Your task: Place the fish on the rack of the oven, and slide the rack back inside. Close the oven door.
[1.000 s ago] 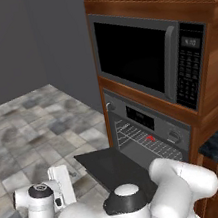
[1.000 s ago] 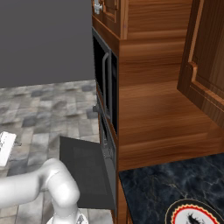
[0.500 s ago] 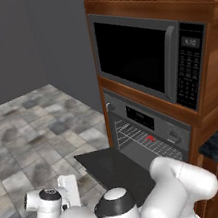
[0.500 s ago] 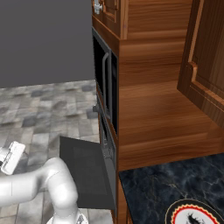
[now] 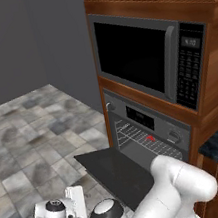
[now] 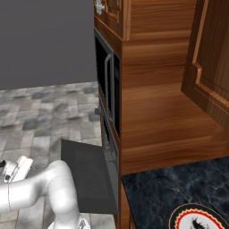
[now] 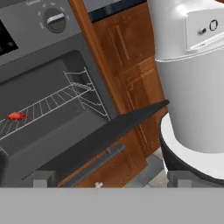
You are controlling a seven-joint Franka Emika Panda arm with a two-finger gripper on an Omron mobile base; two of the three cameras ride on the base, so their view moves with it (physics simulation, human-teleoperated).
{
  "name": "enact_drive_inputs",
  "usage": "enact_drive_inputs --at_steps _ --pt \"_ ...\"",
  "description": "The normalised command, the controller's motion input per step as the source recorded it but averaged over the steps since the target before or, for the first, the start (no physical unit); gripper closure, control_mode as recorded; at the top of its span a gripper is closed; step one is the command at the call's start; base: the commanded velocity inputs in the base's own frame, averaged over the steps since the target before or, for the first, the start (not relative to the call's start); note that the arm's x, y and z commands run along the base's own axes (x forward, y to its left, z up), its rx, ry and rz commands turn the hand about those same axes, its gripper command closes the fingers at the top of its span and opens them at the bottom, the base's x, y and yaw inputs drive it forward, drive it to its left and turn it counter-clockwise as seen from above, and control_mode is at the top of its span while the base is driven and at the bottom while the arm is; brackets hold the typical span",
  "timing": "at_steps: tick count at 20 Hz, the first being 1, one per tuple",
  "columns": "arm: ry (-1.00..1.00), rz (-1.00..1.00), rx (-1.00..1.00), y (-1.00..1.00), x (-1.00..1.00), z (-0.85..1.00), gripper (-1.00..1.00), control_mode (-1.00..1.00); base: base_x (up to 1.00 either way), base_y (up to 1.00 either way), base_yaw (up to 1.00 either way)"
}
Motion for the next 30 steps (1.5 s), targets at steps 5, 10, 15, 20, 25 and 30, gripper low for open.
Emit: enact_drive_inputs --at_steps 5,10,15,20,25,30 --pt "0.36 0.07 -0.08 -0.27 0.58 -0.43 -1.0 -1.0 0.0 0.0 0.0" --pt "0.35 0.1 -0.05 -0.35 0.74 -0.33 -1.0 -1.0 0.0 0.0 0.0" --pt "0.38 0.07 -0.1 -0.23 0.72 -0.15 -1.0 -1.0 0.0 0.0 0.0" --pt "0.37 0.03 -0.22 -0.19 0.54 -0.17 -1.0 -1.0 0.0 0.0 0.0" --pt "0.19 0.06 -0.21 -0.33 0.53 -0.44 -1.0 -1.0 0.0 0.0 0.0" --pt "0.17 0.06 -0.15 -0.25 0.83 -0.53 -1.0 -1.0 0.0 0.0 0.0"
